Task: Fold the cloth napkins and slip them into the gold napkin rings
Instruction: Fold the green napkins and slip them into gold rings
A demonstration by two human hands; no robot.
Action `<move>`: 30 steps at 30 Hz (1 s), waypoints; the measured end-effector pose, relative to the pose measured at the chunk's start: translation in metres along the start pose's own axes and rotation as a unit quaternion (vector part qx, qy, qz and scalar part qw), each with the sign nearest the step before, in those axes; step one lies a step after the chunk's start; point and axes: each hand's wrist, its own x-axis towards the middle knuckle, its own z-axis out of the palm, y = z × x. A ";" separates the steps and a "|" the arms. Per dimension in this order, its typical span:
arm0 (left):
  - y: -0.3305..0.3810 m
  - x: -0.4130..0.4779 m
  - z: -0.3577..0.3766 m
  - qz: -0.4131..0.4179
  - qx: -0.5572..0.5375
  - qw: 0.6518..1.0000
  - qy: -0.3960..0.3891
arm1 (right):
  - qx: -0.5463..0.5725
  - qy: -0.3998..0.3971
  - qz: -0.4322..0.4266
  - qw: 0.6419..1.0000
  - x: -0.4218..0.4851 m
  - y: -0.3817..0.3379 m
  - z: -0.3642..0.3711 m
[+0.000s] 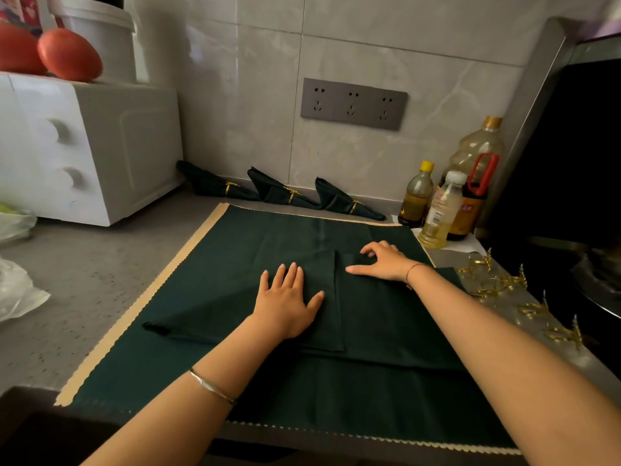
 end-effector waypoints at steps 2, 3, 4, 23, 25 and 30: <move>0.001 -0.001 0.002 -0.002 0.005 1.000 0.007 | 0.009 0.001 0.025 1.000 0.003 0.005 -0.001; 0.001 -0.001 0.002 -0.001 0.007 1.000 0.010 | 0.014 -0.004 0.038 0.999 0.003 0.008 -0.002; 0.000 -0.001 0.002 0.000 0.008 1.000 0.011 | 0.011 -0.010 0.051 0.999 0.003 0.013 -0.004; 0.020 0.002 -0.005 0.110 -0.005 0.993 -0.031 | 0.092 0.231 -0.049 0.967 -0.097 0.075 -0.067; 0.029 0.002 -0.001 0.110 -0.015 0.993 -0.033 | 0.097 0.238 -0.098 0.961 -0.122 0.050 -0.048; 0.030 0.002 0.005 0.094 -0.030 0.995 -0.020 | 0.093 0.204 -0.210 0.952 -0.165 0.004 0.014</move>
